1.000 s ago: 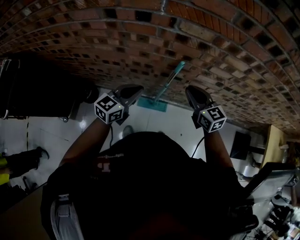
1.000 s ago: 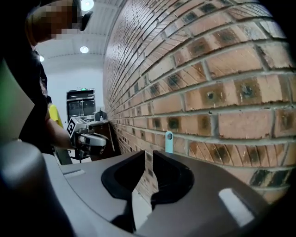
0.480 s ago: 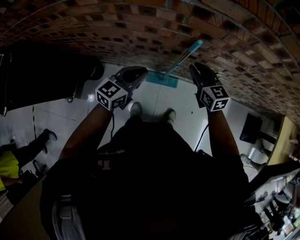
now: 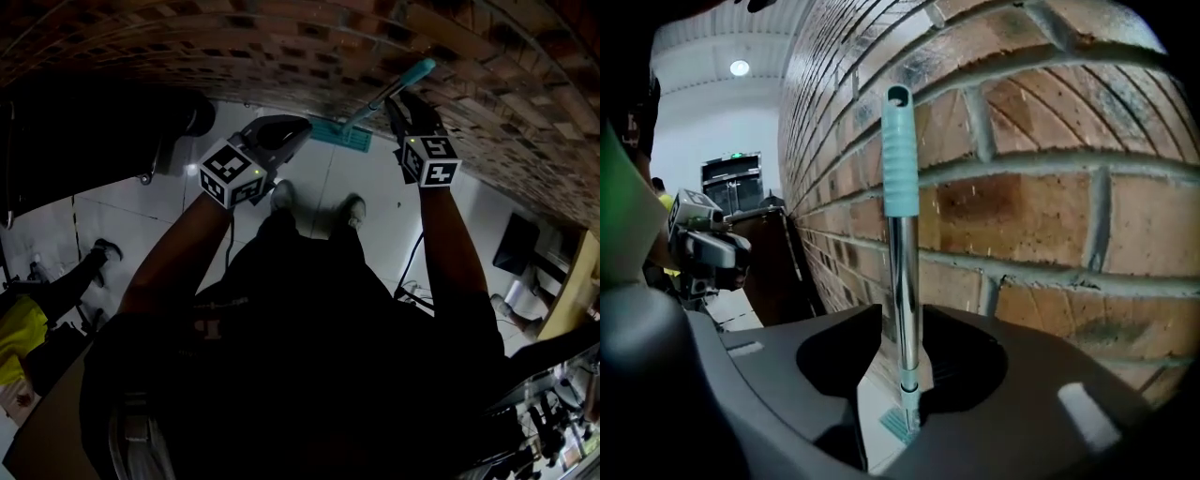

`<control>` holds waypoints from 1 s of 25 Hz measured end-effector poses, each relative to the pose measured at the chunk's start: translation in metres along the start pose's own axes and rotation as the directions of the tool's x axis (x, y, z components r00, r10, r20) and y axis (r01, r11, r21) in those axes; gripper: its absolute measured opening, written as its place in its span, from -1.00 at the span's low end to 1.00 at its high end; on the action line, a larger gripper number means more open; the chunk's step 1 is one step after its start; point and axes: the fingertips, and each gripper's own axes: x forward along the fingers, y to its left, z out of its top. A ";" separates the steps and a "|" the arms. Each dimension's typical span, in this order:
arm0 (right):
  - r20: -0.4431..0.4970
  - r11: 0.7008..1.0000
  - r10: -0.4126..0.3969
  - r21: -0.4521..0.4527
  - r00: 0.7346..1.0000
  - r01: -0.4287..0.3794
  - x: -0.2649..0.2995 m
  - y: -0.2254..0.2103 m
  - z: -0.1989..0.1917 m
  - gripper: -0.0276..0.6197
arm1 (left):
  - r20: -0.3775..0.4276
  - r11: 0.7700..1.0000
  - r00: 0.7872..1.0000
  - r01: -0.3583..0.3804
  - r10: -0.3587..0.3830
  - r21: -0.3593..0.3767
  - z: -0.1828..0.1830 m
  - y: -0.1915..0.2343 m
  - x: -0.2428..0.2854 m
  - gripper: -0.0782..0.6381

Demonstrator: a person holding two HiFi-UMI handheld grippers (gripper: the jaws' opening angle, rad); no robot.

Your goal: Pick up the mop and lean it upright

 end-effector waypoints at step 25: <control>0.012 0.996 0.068 -0.064 0.998 -0.067 0.001 0.024 0.002 -0.58 | 0.084 0.998 0.994 -0.062 0.063 -0.025 0.020 0.031 -0.018 -0.77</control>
